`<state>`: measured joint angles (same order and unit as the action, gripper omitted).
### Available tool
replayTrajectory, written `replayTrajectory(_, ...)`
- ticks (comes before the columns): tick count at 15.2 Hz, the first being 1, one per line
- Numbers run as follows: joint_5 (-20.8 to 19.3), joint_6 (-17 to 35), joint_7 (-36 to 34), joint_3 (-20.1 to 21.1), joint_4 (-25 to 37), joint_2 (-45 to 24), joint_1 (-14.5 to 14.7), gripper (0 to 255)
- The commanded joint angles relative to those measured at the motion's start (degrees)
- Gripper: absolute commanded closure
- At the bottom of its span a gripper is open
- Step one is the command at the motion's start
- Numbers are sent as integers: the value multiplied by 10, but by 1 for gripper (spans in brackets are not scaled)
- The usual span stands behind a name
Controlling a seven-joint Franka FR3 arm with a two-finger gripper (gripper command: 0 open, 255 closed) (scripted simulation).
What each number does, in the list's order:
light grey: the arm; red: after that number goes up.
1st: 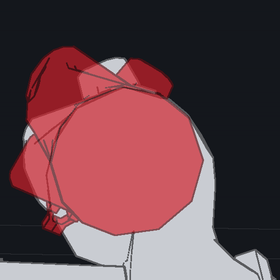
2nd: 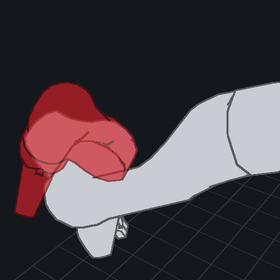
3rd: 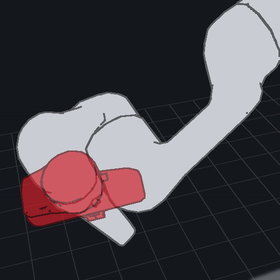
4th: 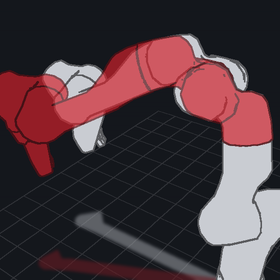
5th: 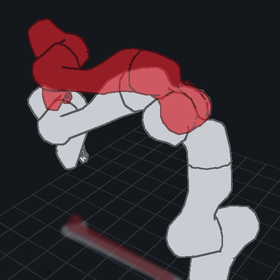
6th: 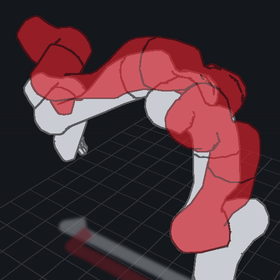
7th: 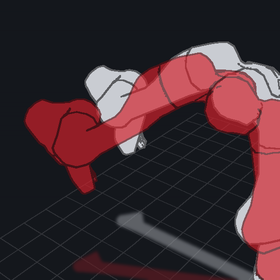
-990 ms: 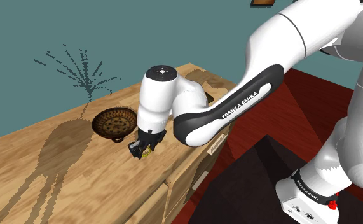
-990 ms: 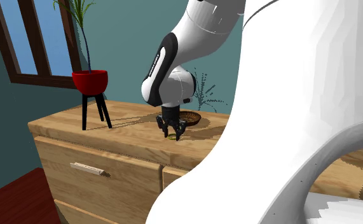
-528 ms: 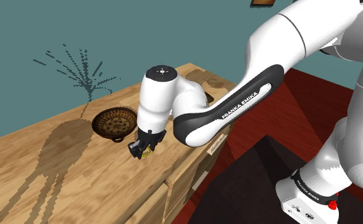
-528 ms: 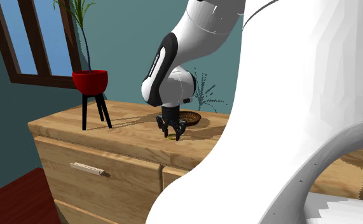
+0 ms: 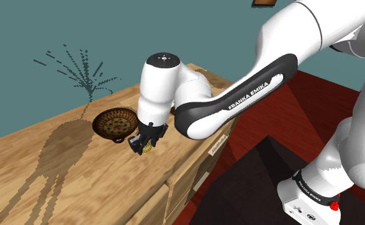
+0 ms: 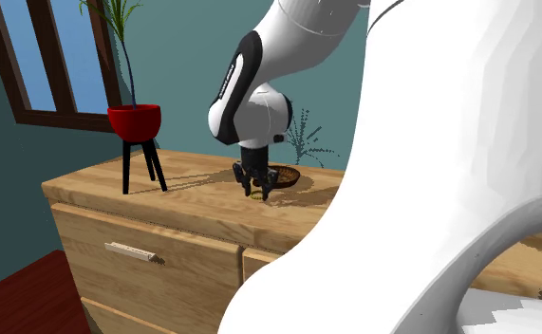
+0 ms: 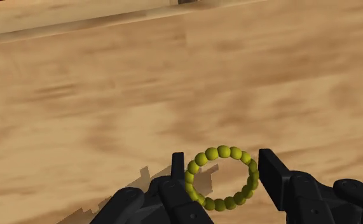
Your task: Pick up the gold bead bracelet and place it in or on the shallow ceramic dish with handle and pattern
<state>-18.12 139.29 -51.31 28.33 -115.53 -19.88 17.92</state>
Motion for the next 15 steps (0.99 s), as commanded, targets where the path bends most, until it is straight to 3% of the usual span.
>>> replayTrajectory(1, 9, -12, 6, 4, 3, 10, -3, 255)
replayTrajectory(15, 62, -99, 45, 26, 40, 71, -20, 255)
